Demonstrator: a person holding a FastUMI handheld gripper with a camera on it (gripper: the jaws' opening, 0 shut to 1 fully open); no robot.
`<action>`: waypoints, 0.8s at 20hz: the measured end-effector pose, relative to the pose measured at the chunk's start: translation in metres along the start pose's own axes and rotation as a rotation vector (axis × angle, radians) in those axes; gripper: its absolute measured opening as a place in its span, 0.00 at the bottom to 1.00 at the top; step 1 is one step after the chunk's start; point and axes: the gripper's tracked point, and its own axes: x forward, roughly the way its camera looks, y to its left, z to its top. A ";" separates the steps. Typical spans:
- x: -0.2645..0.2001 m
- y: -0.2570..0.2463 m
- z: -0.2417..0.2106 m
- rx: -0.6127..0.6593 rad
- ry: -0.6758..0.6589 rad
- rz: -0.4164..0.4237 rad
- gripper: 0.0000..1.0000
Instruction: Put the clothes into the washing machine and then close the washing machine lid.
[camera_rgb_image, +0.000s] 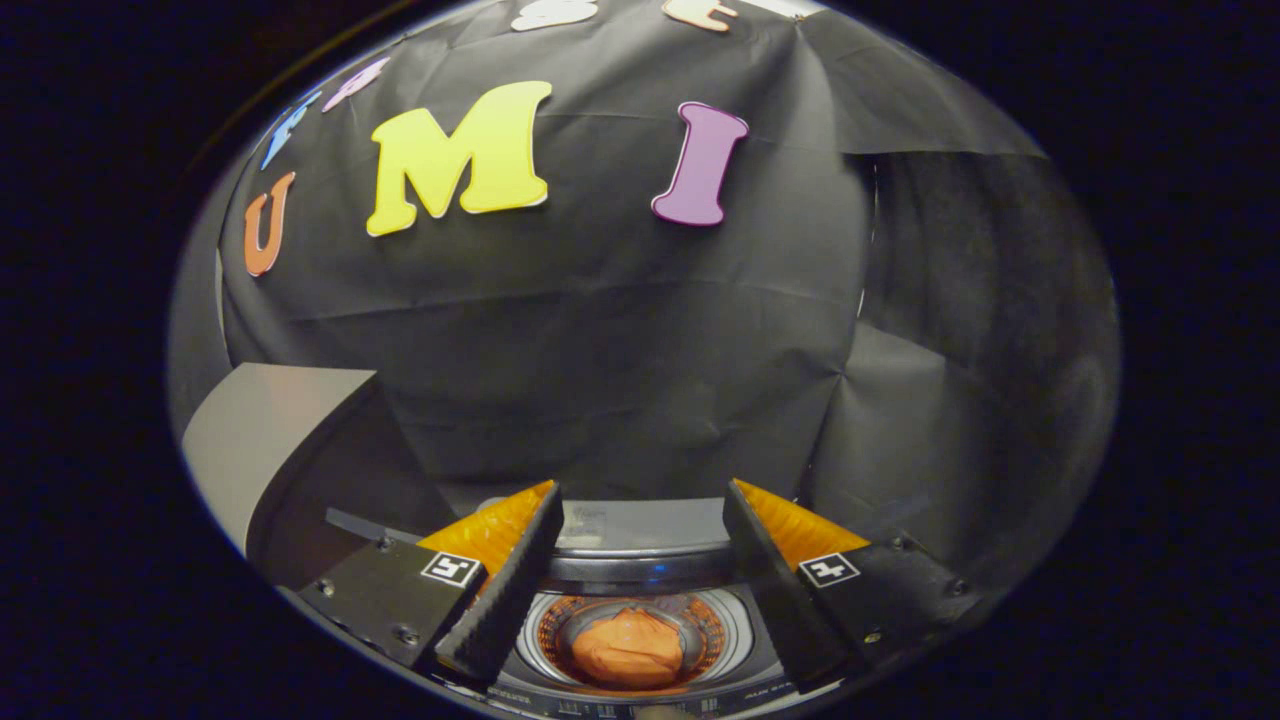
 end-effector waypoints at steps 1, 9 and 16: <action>-0.003 0.000 -0.005 0.002 0.011 -0.002 1.00; -0.035 -0.006 -0.091 -0.011 0.156 -0.028 1.00; -0.065 -0.011 -0.114 0.016 0.177 -0.053 1.00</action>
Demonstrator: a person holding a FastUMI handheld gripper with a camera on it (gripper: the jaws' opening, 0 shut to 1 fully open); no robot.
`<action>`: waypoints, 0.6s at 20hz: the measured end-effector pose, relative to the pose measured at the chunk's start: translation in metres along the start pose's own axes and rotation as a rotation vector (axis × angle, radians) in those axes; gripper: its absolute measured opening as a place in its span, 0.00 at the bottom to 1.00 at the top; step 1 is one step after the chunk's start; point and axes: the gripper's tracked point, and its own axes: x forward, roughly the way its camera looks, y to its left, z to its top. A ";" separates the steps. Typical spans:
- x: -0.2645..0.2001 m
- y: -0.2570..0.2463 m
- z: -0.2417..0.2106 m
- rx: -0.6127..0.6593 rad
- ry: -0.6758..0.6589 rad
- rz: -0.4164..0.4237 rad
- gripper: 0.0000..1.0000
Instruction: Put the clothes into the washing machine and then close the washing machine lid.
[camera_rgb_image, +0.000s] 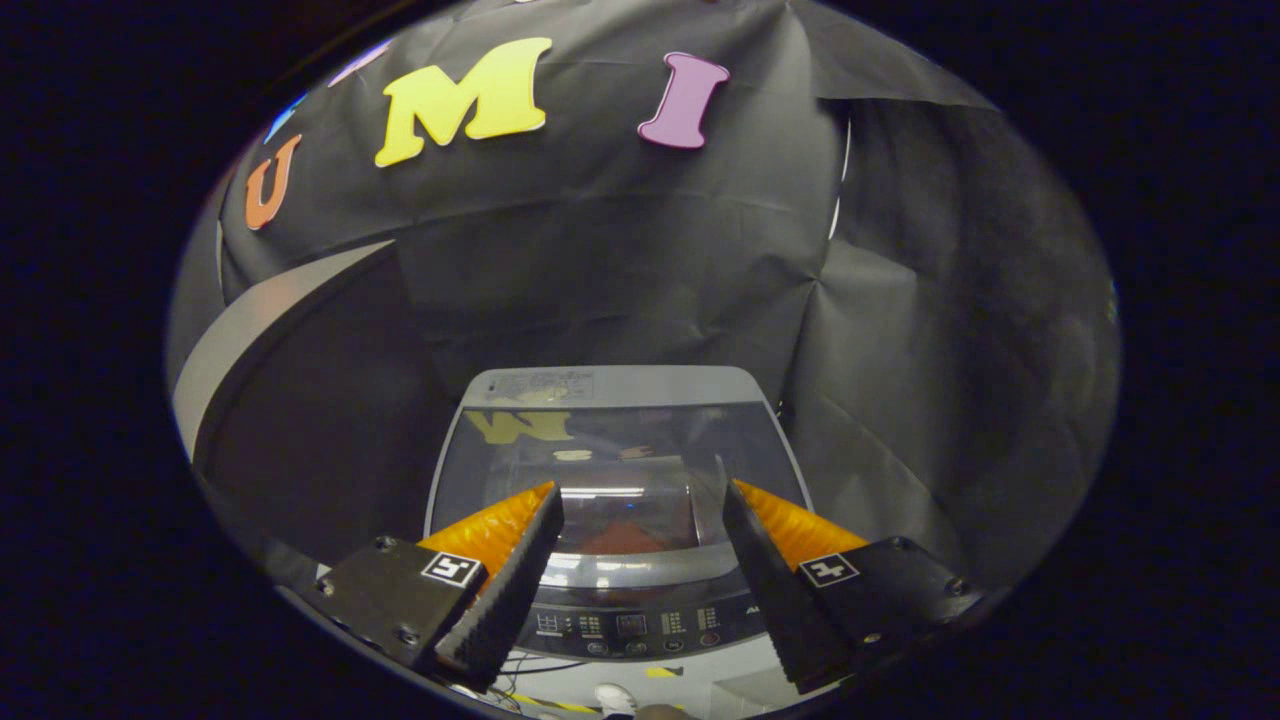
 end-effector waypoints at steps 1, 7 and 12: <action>-0.006 0.000 0.002 0.000 -0.009 -0.001 1.00; -0.053 0.006 0.020 0.021 -0.092 0.005 1.00; -0.122 0.011 0.029 -0.009 -0.213 0.006 1.00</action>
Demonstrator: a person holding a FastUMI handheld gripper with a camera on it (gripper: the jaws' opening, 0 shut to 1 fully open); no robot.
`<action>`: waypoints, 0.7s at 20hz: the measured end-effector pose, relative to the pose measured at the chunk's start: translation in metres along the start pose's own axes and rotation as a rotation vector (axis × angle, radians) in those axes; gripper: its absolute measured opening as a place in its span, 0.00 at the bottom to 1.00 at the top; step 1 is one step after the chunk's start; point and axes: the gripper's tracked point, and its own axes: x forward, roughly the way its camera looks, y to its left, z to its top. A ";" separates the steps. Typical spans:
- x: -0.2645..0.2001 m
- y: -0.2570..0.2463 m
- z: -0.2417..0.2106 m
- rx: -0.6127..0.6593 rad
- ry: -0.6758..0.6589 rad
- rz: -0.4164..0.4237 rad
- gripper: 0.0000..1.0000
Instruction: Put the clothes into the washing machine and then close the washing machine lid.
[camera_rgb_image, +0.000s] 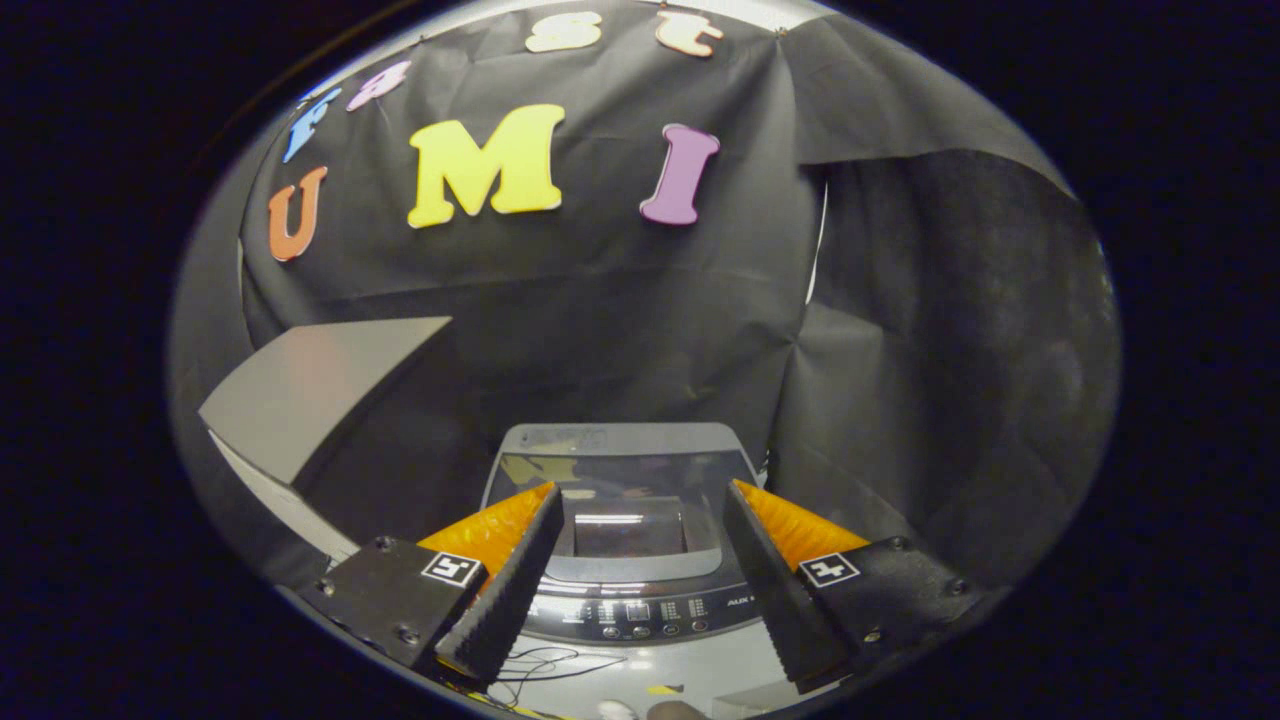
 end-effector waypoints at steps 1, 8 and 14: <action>-0.013 0.002 0.004 0.000 -0.025 0.001 1.00; -0.121 0.011 0.012 0.011 -0.190 0.024 1.00; -0.192 0.008 -0.009 0.014 -0.266 0.045 1.00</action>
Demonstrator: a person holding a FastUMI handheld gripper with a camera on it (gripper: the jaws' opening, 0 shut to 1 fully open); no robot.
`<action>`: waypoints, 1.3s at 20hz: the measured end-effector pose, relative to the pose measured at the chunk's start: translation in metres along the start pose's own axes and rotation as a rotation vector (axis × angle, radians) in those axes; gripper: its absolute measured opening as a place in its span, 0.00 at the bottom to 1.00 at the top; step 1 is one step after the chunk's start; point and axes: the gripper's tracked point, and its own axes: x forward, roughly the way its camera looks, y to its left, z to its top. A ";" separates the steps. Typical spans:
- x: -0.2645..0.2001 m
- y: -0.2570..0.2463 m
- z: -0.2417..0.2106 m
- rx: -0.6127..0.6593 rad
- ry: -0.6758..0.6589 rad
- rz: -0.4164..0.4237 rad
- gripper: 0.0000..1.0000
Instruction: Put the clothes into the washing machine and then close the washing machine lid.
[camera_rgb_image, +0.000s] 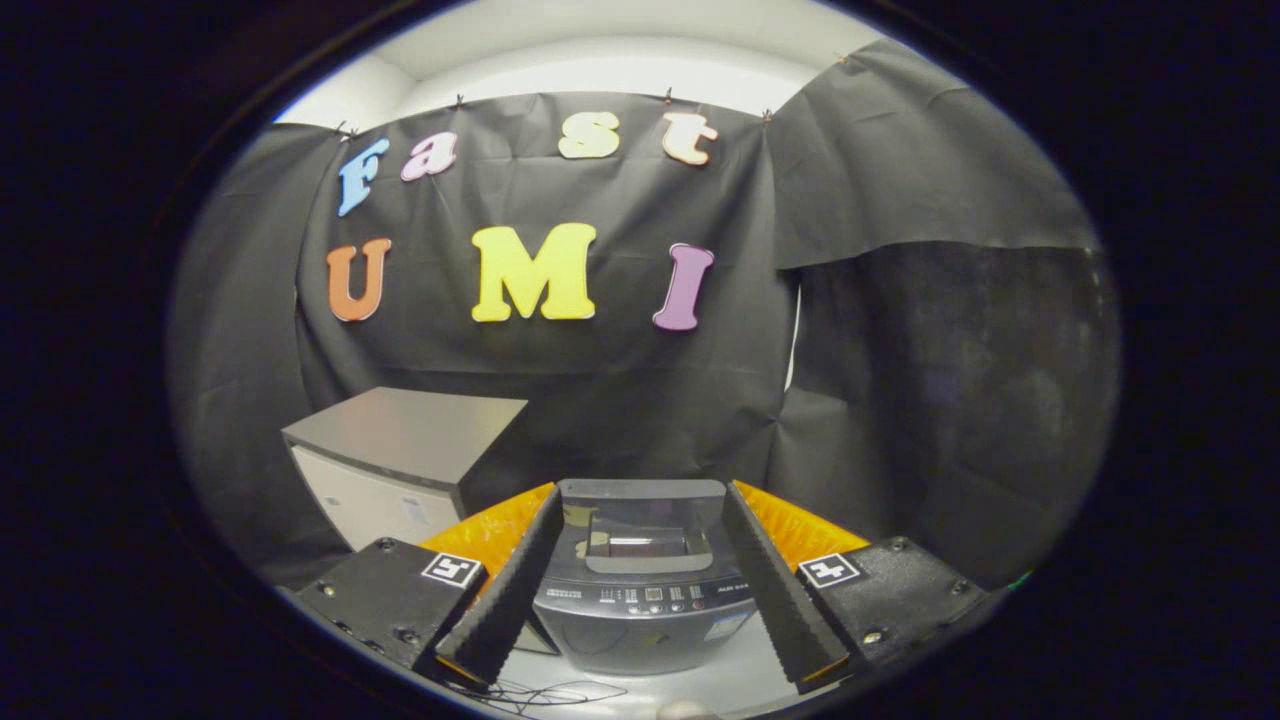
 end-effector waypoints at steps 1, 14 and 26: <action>-0.009 -0.001 -0.002 0.003 -0.007 0.004 1.00; -0.085 -0.015 -0.068 0.025 0.039 0.031 1.00; -0.108 -0.006 -0.063 0.008 0.053 0.050 1.00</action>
